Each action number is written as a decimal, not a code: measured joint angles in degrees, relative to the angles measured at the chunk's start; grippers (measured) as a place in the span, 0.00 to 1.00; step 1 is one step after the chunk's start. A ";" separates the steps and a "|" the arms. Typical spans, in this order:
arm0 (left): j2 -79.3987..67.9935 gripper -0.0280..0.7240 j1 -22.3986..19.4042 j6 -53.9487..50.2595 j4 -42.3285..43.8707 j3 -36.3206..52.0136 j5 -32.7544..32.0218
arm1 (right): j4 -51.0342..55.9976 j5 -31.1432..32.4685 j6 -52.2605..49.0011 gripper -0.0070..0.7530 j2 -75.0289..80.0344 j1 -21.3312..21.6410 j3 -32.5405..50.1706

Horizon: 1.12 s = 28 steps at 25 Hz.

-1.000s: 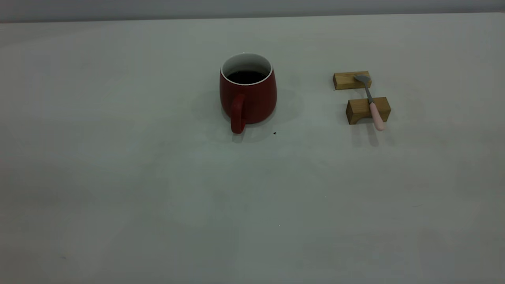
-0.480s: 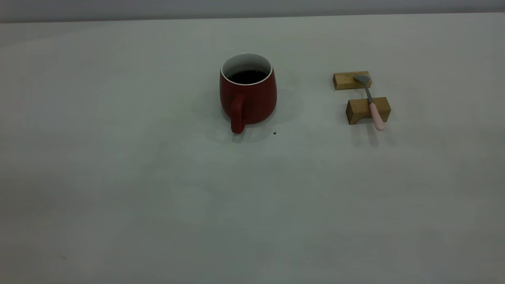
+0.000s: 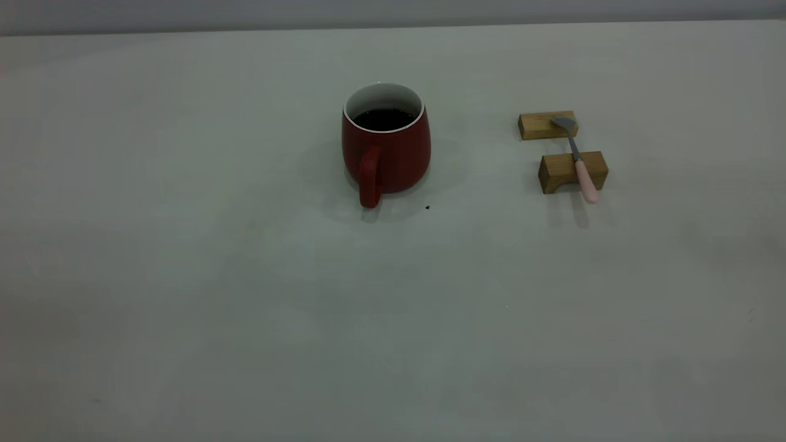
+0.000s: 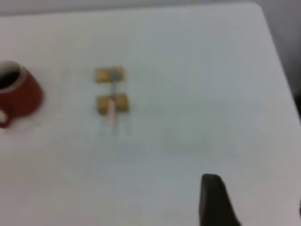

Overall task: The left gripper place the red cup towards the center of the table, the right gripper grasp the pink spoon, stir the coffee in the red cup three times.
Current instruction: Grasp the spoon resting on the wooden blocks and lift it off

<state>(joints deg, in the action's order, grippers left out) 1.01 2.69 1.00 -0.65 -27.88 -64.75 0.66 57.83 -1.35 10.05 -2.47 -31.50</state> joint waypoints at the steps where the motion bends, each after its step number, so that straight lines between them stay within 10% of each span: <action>1: 0.00 0.58 0.00 0.00 0.00 0.00 0.00 | 1.69 -2.32 1.35 0.69 2.82 0.00 -0.10; 13: 0.00 0.58 0.00 0.00 0.00 0.00 0.00 | 38.38 -19.31 29.70 0.77 50.69 0.00 -2.43; 28: 0.00 0.58 0.00 0.00 0.00 0.00 0.00 | 40.07 -27.04 31.89 0.77 96.13 -6.34 -23.25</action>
<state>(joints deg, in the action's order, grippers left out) 1.01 2.69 1.00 -0.65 -27.88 -64.75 40.73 30.79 30.54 106.19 -8.80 -54.75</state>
